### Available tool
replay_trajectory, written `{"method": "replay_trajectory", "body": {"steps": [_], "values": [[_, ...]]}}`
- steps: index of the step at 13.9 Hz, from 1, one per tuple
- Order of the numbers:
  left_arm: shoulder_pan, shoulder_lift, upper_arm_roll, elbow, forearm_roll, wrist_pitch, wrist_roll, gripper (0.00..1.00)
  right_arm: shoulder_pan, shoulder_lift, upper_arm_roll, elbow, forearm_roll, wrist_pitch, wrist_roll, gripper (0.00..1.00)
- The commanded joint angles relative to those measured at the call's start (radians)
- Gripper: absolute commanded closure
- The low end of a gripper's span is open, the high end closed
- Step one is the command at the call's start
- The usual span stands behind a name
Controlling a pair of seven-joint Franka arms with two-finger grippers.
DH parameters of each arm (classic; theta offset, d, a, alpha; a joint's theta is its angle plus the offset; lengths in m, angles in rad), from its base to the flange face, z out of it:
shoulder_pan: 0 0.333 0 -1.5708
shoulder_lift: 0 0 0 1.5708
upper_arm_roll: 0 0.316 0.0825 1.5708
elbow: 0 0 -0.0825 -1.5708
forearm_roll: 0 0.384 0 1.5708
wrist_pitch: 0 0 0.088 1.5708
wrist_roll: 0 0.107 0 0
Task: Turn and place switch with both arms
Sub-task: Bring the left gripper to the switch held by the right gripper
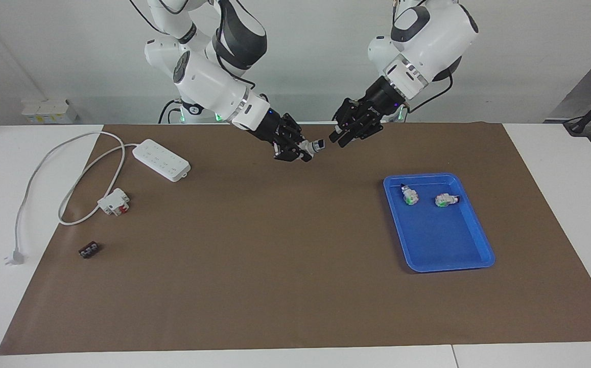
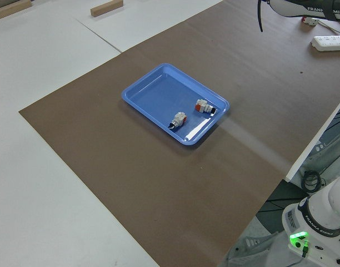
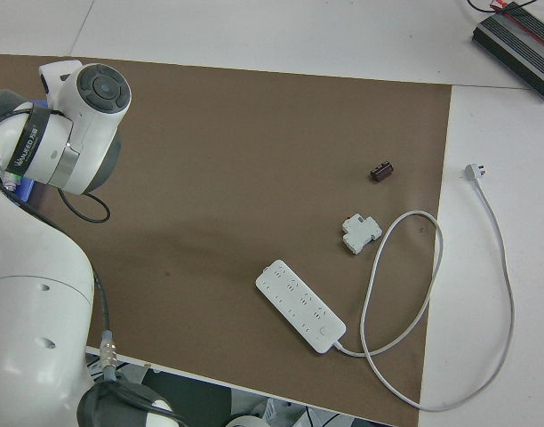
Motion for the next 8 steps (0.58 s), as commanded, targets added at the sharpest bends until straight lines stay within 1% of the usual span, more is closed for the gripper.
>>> {"method": "replay_trajectory", "body": {"steps": [1, 4, 8], "values": [[-0.023, 0.009, 0.008, 0.003, 0.002, 0.023, 0.026, 0.66, -0.002, -0.034, 0.001, -0.036, 0.031, 0.014, 0.012, 1.0], [-0.043, 0.022, 0.007, 0.003, 0.002, 0.025, 0.028, 0.67, -0.002, -0.034, 0.001, -0.036, 0.031, 0.014, 0.012, 1.0], [-0.044, 0.026, 0.007, -0.002, 0.008, 0.023, 0.031, 0.68, -0.003, -0.034, 0.001, -0.036, 0.031, 0.015, 0.012, 1.0]]}}
